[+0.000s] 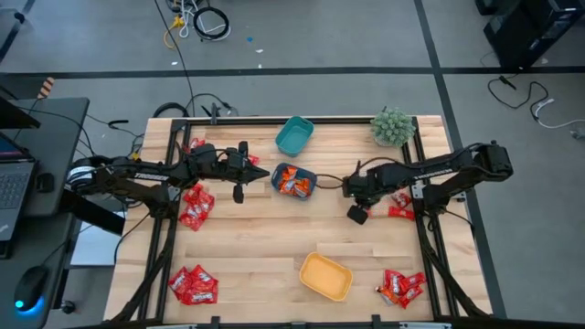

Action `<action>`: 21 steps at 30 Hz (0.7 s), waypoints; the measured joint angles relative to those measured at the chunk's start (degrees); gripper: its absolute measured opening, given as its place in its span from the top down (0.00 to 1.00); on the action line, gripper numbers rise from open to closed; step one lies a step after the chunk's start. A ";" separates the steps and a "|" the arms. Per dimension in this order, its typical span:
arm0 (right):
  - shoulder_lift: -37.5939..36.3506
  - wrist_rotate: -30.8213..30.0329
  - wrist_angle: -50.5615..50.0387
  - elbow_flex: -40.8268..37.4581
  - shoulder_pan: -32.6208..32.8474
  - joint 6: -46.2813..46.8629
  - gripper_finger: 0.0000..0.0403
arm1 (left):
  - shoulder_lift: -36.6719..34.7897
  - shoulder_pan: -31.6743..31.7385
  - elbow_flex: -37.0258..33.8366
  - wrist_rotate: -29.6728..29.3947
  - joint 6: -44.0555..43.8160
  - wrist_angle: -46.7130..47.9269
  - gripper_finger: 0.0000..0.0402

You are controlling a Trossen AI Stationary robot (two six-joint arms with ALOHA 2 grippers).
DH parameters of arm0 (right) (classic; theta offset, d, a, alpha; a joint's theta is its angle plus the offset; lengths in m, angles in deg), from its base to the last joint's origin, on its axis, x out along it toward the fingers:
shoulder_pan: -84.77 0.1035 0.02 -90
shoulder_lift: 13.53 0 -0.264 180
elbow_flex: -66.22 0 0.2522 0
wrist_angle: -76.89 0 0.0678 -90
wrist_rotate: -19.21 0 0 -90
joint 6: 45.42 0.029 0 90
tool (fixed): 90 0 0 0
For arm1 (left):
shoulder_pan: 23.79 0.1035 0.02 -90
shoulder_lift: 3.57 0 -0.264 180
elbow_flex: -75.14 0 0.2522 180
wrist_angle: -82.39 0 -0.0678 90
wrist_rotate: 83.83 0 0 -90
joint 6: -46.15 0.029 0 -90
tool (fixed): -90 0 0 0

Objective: Sort candy
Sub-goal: Put the orange chocolate into the blue bin

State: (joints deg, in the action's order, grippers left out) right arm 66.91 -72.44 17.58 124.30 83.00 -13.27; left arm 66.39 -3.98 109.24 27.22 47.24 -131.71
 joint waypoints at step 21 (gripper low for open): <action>10.55 -5.76 48.09 7.11 -6.14 -22.96 1.00 | 0.00 0.02 0.02 -2.59 -0.28 -0.28 1.00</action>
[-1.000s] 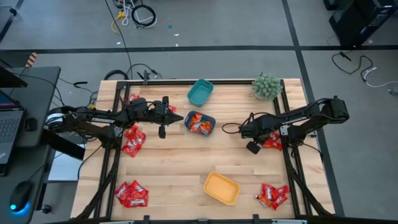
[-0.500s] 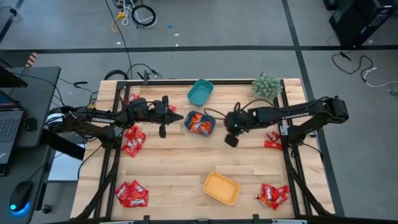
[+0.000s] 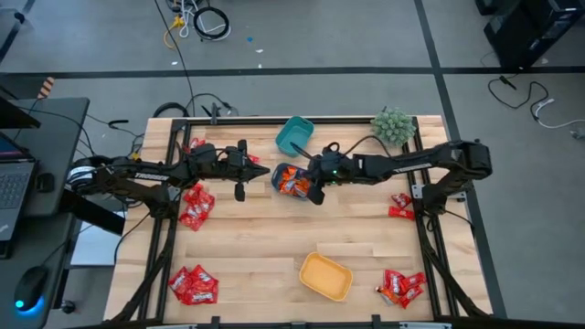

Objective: Sort candy
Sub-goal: Put the orange chocolate into the blue bin

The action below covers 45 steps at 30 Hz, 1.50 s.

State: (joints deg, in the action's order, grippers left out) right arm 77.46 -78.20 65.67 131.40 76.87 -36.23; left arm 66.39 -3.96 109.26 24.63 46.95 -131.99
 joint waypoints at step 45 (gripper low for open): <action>-12.25 21.18 -37.10 -0.22 43.37 55.30 0.48 | 0.02 0.04 -0.02 0.00 -2.41 4.16 1.00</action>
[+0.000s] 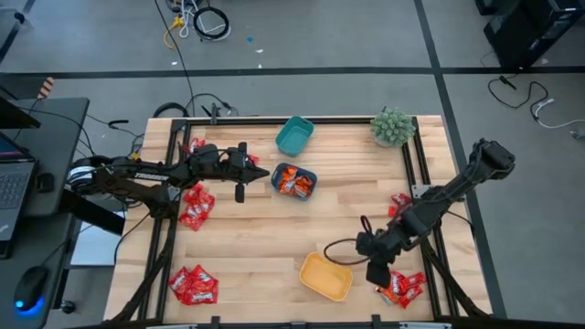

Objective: Sort candy
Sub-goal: Put the orange chocolate into the blue bin

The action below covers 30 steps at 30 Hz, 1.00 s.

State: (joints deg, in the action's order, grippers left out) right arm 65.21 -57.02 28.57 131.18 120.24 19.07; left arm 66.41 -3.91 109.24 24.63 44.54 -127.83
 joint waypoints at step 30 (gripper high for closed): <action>13.95 11.22 4.52 -0.07 5.96 4.08 0.48 | 0.00 0.00 0.01 -0.87 -1.63 0.19 1.00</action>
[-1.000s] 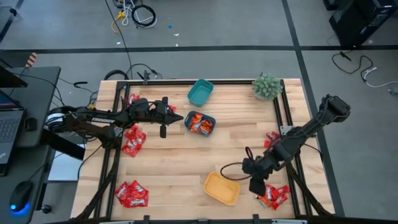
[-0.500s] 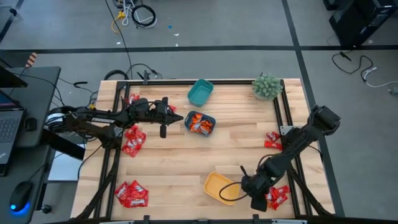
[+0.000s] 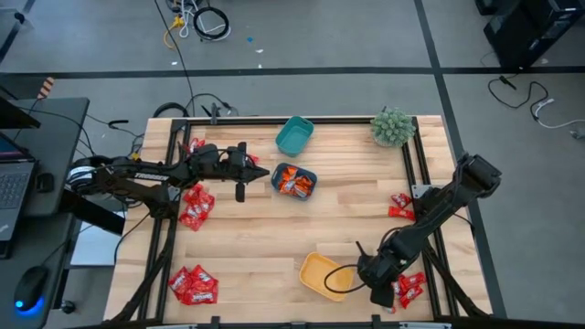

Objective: Sort candy
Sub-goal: Put the orange chocolate into the blue bin

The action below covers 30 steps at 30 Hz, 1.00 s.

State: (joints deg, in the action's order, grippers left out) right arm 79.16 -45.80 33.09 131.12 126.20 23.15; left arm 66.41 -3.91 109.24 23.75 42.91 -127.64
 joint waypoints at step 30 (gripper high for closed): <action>-0.85 1.81 3.70 -4.63 -3.14 -8.24 0.98 | 0.00 0.02 -0.01 -1.73 -0.79 1.99 1.00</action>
State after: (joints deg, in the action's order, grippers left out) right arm 78.31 -43.99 36.79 126.49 123.06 14.91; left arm 66.41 -3.90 109.24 22.02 42.12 -125.65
